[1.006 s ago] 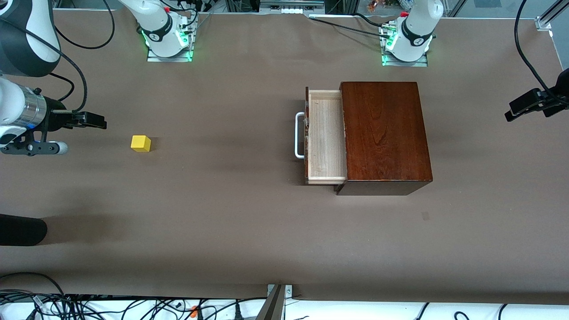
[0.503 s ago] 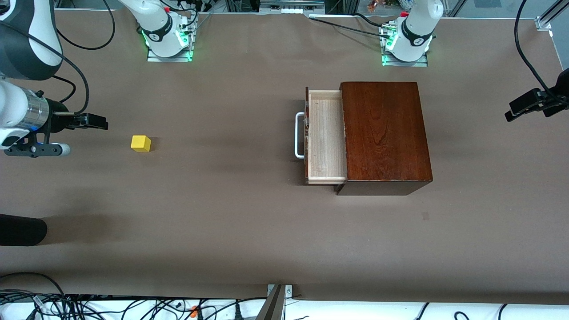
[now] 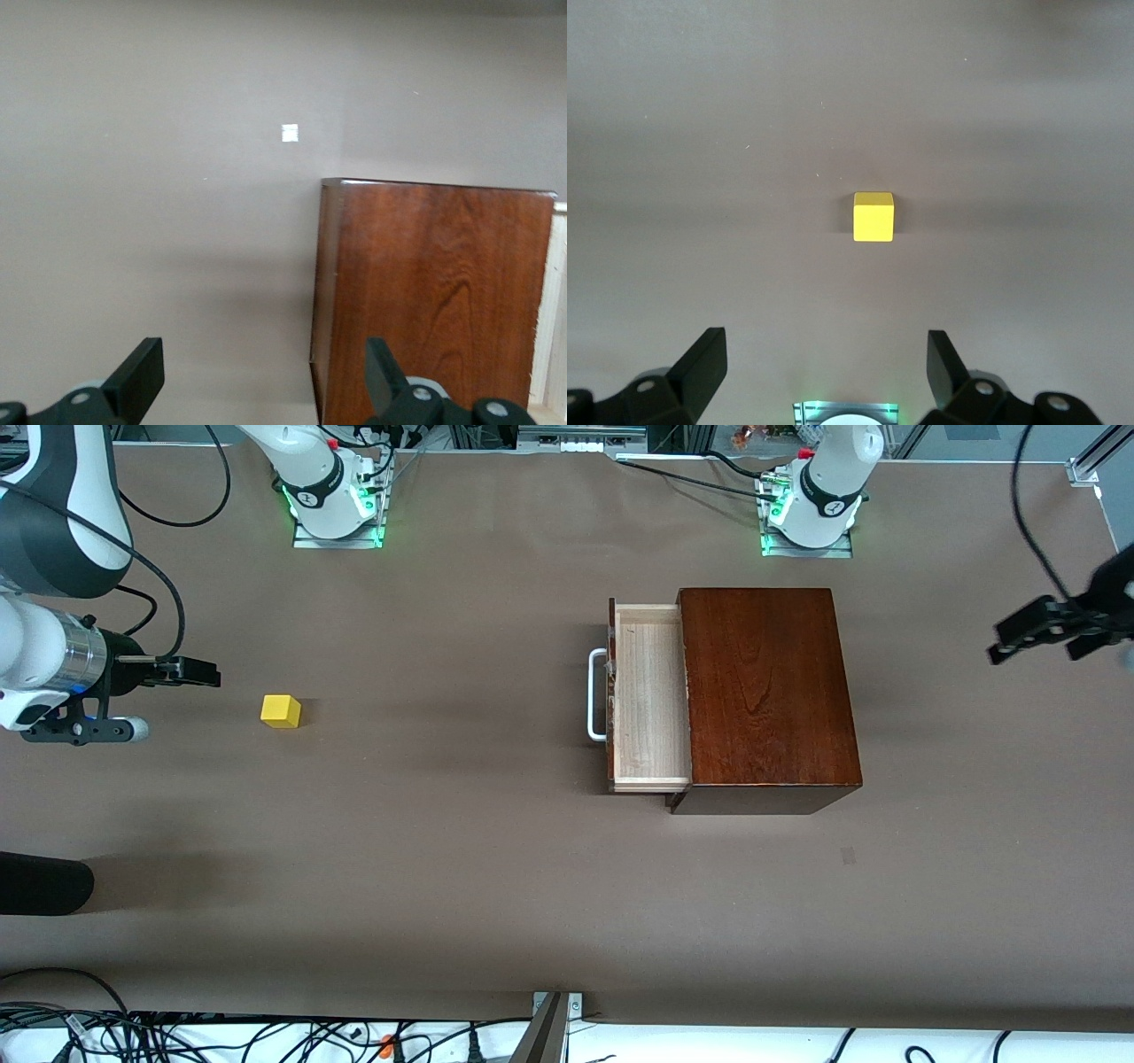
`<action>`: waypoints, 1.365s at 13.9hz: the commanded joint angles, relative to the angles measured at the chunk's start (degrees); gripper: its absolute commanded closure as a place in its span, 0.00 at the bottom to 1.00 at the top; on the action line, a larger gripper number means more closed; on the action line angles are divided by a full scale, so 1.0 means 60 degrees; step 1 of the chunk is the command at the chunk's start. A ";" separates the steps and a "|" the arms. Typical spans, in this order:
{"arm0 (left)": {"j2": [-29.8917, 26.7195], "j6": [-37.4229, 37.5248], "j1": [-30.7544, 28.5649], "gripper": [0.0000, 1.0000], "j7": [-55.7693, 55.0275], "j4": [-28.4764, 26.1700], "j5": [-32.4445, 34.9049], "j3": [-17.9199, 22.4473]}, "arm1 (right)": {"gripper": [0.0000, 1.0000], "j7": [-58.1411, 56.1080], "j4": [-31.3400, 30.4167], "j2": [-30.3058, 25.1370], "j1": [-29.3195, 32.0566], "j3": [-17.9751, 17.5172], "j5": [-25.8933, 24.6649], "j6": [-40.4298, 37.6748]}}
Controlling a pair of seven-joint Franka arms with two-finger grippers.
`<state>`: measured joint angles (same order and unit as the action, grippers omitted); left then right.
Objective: Open drawer, take yellow block, close drawer
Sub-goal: 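Move the left gripper over to the front of the open drawer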
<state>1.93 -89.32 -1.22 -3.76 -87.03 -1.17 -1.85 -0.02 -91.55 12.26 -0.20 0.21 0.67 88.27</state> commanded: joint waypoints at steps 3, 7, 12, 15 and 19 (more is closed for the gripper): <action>0.0031 0.0356 0.0101 0.00 -0.0061 0.0194 0.0283 -0.1476 | 0.00 -0.0055 0.0039 -0.0037 -0.0011 -0.0006 0.0020 -0.0122; 0.0599 0.0356 0.0305 0.00 -0.1534 0.0397 0.0297 -0.3115 | 0.00 -0.0040 0.0039 -0.0037 -0.0011 -0.0006 0.0020 -0.0122; 0.2809 0.0210 0.2149 0.00 -0.3983 0.1700 0.0253 -0.3471 | 0.00 -0.0040 0.0039 -0.0037 -0.0011 0.0009 0.0020 -0.0122; 0.4171 0.0049 0.3102 0.00 -0.5112 0.2900 0.0282 -0.3354 | 0.00 -0.0040 0.0054 -0.0051 -0.0011 0.0009 0.0020 -0.0122; 0.5258 -0.0988 0.4230 0.00 -0.6693 0.3285 0.0896 -0.3325 | 0.00 -0.0025 0.0069 -0.0037 -0.0011 0.0009 0.0035 -0.0122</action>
<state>29.36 -93.75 20.40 -39.03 -71.63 1.44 -22.44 -0.02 -91.53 12.26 -0.22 0.23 0.67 88.26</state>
